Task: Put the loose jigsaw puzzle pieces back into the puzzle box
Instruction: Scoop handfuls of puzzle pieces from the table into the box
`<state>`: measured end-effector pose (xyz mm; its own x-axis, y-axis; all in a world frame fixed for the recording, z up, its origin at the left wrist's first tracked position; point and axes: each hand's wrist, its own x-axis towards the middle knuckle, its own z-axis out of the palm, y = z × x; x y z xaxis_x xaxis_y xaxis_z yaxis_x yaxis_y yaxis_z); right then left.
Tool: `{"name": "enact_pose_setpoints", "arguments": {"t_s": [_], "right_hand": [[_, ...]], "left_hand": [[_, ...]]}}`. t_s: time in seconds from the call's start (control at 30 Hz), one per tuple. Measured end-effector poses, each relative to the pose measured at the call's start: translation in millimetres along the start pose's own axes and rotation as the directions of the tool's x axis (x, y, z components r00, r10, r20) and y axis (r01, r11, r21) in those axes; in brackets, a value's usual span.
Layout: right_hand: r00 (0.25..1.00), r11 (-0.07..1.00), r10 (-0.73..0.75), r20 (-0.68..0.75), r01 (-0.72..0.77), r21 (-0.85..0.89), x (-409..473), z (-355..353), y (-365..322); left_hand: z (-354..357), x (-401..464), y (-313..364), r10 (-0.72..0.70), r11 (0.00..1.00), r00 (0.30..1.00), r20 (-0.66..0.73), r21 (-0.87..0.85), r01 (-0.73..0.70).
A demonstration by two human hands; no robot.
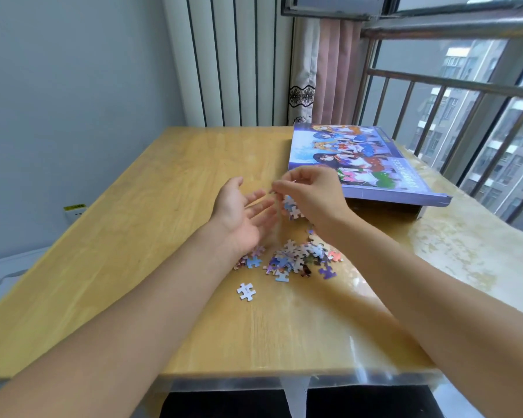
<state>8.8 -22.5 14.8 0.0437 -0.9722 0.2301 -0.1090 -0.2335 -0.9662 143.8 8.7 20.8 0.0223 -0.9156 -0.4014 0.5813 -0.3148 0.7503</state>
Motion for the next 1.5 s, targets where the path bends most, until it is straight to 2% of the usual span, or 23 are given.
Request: {"name": "enact_pose_setpoints", "arguments": {"t_s": [0.07, 0.1, 0.13, 0.2, 0.27, 0.4, 0.47, 0.53, 0.6, 0.67, 0.7, 0.77, 0.93, 1.03, 1.13, 1.33, 1.5], "right_hand": [[0.993, 0.975, 0.114, -0.020, -0.107, 0.195, 5.8, 16.6, -12.1], [0.993, 0.976, 0.107, -0.042, -0.097, 0.197, 5.4, 27.2, -12.8], [0.996, 0.991, 0.048, -0.071, -0.039, 0.125, 6.0, 38.4, -11.2], [0.989, 0.984, -0.129, -0.069, 0.119, -0.130, 1.1, 55.2, -5.3], [0.962, 0.927, -0.272, -0.016, 0.258, -0.273, -4.0, 58.8, -5.0], [0.882, 0.853, -0.469, -0.047, 0.439, -0.282, -15.0, 42.2, -16.4], [0.873, 0.833, -0.487, 0.013, 0.469, -0.293, -23.4, 28.4, -19.3], [0.894, 0.809, -0.399, 0.206, 0.449, -0.379, -32.2, 0.2, -15.3], [0.891, 0.687, -0.153, 0.427, 0.406, -0.602, -39.3, -36.5, -7.7], [0.894, 0.496, 0.084, 0.440, 0.346, -0.797, -46.1, -66.0, -0.3], [0.895, 0.468, 0.157, 0.416, 0.303, -0.830, -51.3, -73.5, 1.6], [0.888, 0.484, 0.225, 0.402, 0.256, -0.836, -60.1, -69.8, 4.6], [0.884, 0.417, 0.225, 0.411, 0.294, -0.860, -65.2, -26.7, 0.4], [0.843, 0.442, 0.241, 0.481, 0.346, -0.828, -56.1, -18.1, -11.5], [0.841, 0.495, 0.218, 0.496, 0.343, -0.799, -50.8, -19.2, -15.6], [0.826, 0.530, 0.237, 0.511, 0.330, -0.781, -41.9, -16.5, -14.1], [0.889, 0.560, 0.127, 0.439, 0.301, -0.772, -33.9, -20.1, -6.8]], "left_hand": [[9.2, -0.5, -5.3, -0.071, 0.980, 0.996, 0.046, -0.184, 0.079], [11.7, -0.9, -8.2, -0.079, 0.954, 0.995, 0.058, -0.284, 0.093], [13.5, -2.0, -7.9, -0.078, 0.922, 0.995, 0.063, -0.376, 0.096], [8.8, 0.3, -5.7, -0.089, 0.857, 0.995, 0.041, -0.505, 0.097], [0.4, 2.6, -3.0, -0.076, 0.855, 0.996, 0.040, -0.512, 0.086], [-12.1, 4.0, 0.3, -0.039, 0.850, 0.998, 0.054, -0.522, 0.062], [-13.2, 4.3, 1.9, -0.017, 0.831, 0.999, 0.047, -0.554, 0.041], [-15.3, 5.8, 3.7, -0.001, 0.829, 1.000, 0.022, -0.559, 0.013], [-19.5, 7.0, 5.4, 0.006, 0.835, 1.000, -0.001, -0.551, -0.005], [-22.4, 7.8, 5.8, 0.024, 0.843, 1.000, -0.019, -0.536, -0.030], [-21.7, 8.8, 5.5, 0.028, 0.853, 0.999, -0.027, -0.520, -0.038], [-21.2, 11.2, 4.8, 0.035, 0.859, 0.998, -0.048, -0.510, -0.055], [-28.8, 16.4, -1.6, 0.069, 0.840, 0.989, -0.132, -0.527, -0.129], [-29.4, 16.9, -5.9, 0.093, 0.841, 0.985, -0.145, -0.518, -0.155], [-26.3, 16.4, -9.3, 0.106, 0.851, 0.987, -0.119, -0.503, -0.152], [-25.7, 16.5, -7.3, 0.094, 0.851, 0.989, -0.115, -0.506, -0.140], [-23.7, 14.8, -6.8, 0.071, 0.873, 0.991, -0.113, -0.473, -0.117]]}}
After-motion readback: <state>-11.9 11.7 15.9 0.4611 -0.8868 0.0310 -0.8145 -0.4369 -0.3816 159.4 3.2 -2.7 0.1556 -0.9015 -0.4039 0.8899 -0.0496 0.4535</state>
